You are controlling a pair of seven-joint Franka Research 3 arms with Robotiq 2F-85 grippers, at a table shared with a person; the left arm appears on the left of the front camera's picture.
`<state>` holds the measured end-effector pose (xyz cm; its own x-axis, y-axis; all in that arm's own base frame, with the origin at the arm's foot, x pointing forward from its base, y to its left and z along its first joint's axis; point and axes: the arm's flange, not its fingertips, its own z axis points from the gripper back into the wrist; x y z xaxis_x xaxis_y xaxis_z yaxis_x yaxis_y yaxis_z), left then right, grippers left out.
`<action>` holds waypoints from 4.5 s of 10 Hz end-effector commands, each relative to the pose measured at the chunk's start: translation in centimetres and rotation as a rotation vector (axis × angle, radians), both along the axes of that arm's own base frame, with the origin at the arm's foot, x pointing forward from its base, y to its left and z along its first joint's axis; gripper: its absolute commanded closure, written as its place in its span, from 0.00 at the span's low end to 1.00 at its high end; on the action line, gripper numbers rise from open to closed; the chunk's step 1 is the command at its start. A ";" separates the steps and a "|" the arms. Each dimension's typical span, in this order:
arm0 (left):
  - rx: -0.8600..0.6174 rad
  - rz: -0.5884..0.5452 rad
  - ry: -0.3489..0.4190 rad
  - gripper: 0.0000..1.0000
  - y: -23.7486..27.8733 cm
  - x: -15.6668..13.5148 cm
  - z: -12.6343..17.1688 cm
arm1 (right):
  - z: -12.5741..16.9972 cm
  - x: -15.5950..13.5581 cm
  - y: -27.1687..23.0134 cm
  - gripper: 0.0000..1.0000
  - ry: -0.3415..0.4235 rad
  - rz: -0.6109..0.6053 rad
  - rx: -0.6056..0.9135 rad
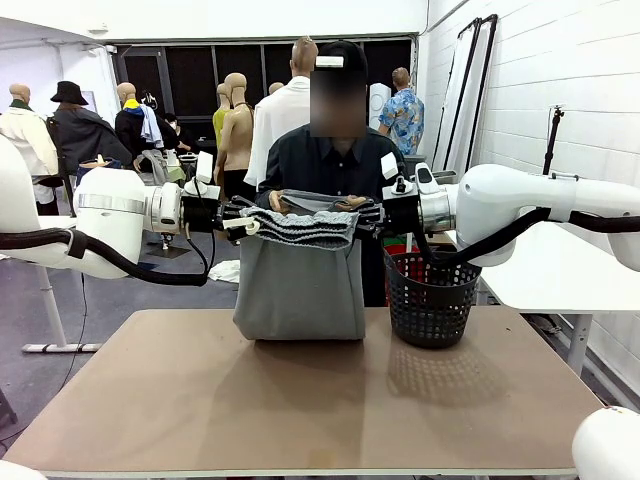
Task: Fold the training pants.
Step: Release the ends of the Training pants and then grab the overlapped ends.
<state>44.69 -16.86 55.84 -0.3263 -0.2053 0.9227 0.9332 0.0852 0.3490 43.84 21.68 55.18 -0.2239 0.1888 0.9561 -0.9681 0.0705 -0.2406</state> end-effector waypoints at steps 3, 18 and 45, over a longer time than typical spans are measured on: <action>-0.027 0.001 -0.020 1.00 -0.1 -0.4 0.0 | 0.4 -0.3 0.4 1.00 0.001 0.003 -0.001; -0.027 0.001 -0.020 1.00 -0.1 -0.4 0.0 | 0.4 -0.3 0.4 1.00 0.001 0.003 -0.001; -0.027 0.001 -0.020 1.00 -0.1 -0.4 0.0 | 0.4 -0.3 0.4 1.00 0.001 0.003 -0.001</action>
